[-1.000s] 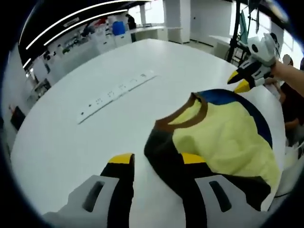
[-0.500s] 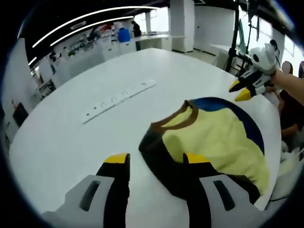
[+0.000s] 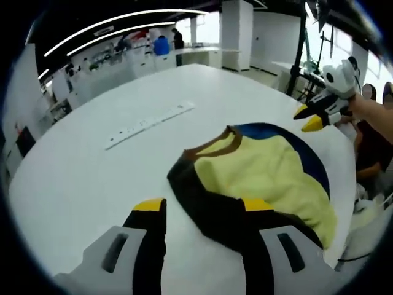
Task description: Fold the garment on the visible template until the final outline fits inside the template.
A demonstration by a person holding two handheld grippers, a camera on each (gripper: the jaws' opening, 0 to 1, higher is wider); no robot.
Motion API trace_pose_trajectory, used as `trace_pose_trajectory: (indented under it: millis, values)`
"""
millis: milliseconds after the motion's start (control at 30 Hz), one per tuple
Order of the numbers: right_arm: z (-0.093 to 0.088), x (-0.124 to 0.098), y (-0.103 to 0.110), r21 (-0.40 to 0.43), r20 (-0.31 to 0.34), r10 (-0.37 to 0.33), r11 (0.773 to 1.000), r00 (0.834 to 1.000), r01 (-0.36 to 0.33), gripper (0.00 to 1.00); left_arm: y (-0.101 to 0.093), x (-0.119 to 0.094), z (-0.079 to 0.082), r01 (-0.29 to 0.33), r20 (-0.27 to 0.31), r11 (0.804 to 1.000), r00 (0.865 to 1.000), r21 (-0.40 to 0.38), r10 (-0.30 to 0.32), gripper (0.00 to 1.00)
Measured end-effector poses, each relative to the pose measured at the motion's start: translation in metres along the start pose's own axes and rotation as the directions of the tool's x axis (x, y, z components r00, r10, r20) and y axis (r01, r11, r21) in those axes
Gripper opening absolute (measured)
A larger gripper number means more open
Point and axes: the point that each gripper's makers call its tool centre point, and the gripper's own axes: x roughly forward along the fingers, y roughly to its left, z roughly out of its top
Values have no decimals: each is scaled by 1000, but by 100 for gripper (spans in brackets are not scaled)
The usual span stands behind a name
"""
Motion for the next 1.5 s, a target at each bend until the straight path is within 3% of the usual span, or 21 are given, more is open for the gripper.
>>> trace_pose_trajectory:
  millis: [733,1500]
  values:
    - [-28,-20,26,43,10,1,999,1000,-2,26,-36,-20,-30,42,0,999,999,-24,-42,38]
    - [-61,-20,43,70,-20,32,997,999,-31,22,-75,-25,-60,116,6,990,993,-77,-116,33]
